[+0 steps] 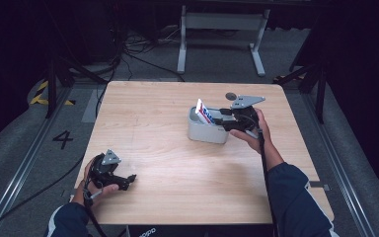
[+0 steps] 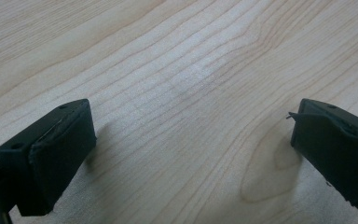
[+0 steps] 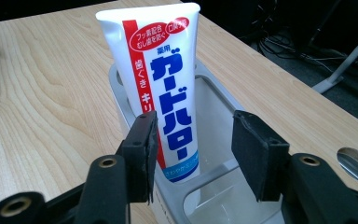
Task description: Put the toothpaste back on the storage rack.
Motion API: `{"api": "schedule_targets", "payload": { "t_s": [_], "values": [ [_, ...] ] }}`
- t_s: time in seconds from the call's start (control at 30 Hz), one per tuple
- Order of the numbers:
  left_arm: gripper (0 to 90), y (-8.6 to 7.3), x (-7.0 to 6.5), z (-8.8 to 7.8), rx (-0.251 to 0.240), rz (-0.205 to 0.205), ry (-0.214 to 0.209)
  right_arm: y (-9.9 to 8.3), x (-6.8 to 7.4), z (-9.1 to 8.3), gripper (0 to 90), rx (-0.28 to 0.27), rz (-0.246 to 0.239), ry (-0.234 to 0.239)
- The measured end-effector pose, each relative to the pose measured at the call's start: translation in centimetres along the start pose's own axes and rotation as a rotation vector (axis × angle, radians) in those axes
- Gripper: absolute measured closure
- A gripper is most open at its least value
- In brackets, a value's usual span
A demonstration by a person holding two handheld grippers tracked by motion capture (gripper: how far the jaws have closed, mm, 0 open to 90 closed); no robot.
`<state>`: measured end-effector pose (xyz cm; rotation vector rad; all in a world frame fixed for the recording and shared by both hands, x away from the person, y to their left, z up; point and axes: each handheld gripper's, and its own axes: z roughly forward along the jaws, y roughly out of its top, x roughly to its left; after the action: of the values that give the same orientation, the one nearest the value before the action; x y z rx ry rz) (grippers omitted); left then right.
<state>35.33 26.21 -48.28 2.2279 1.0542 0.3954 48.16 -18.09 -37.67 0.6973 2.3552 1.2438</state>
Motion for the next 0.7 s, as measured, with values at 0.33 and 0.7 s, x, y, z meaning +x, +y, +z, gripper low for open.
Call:
{"api": "schedule_targets", "payload": {
  "t_s": [0.33,0.7],
  "values": [
    [0.2,0.0,0.0,0.0,0.0,0.0,0.0,0.3,0.5,-0.9,47.6,0.001,-0.01,-0.009],
    [0.2,0.0,0.0,0.0,0.0,0.0,0.0,0.3,0.9,-2.5,43.7,0.0,-0.014,-0.011]
  ]
}}
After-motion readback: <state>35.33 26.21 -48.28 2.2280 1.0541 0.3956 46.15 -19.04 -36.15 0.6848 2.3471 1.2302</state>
